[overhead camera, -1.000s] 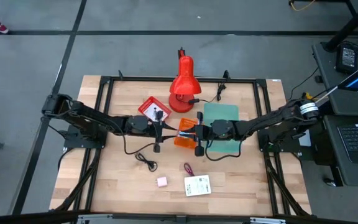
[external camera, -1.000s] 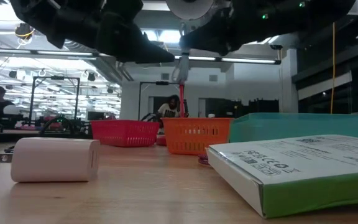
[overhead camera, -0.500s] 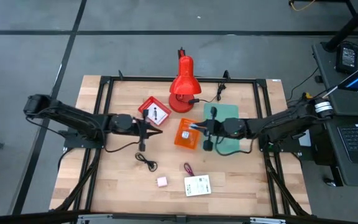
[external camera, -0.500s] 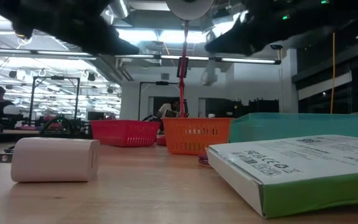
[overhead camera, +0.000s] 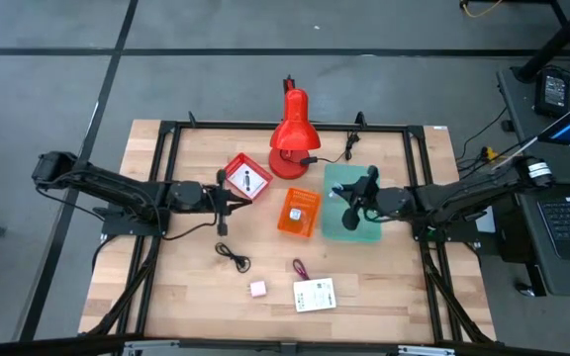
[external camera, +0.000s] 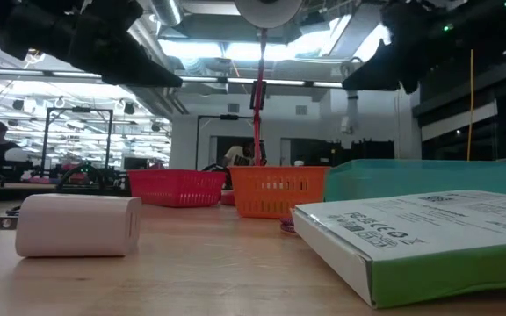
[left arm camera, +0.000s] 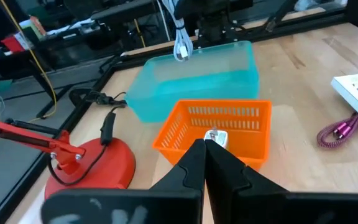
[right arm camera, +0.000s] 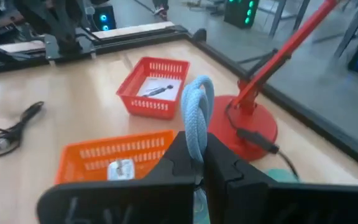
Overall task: Pick and place items into bin
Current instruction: Put the blue charger cable into the green bin
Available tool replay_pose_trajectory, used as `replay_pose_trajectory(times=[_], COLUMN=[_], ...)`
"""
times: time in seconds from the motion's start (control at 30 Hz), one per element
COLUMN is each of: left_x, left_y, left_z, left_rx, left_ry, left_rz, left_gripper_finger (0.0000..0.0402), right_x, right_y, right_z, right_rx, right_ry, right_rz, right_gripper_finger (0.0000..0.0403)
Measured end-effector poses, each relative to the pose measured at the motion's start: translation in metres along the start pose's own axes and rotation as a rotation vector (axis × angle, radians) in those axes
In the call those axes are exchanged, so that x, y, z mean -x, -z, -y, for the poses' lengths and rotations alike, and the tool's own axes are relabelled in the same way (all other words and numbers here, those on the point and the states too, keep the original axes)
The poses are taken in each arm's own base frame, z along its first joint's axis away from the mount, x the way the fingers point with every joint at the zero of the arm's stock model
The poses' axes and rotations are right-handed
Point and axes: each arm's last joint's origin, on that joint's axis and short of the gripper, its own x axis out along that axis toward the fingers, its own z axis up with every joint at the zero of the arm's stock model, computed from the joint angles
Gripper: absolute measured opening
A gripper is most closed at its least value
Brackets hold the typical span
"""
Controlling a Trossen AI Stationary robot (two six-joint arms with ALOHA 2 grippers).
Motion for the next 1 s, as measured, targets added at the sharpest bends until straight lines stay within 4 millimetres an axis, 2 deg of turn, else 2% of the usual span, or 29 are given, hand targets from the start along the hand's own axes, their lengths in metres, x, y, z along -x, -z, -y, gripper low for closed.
replay_pose_trajectory(times=[0.3,0.57,0.83,1.0], left_x=[0.0,0.0,0.0,0.0], left_y=[0.001,0.001,0.001,0.0], left_z=[0.0,0.0,0.0,0.0], left_rx=[-0.011,-0.011,-0.011,-0.01], left_ry=[-0.003,-0.004,-0.004,-0.005], left_rz=[-0.008,-0.01,-0.008,-0.004], left_gripper_finger=[0.0003,0.0004,0.0004,0.0005], right_x=[0.011,0.023,0.02,0.013], right_y=[0.01,-0.018,-0.013,-0.011], right_z=[0.01,0.01,0.007,0.002], right_rx=[-0.072,-0.129,-0.18,-0.172], right_ry=[0.062,0.096,0.154,0.161], right_rz=[-0.171,-0.361,-0.564,-0.59], right_gripper_finger=[0.0,0.0,0.0,0.0])
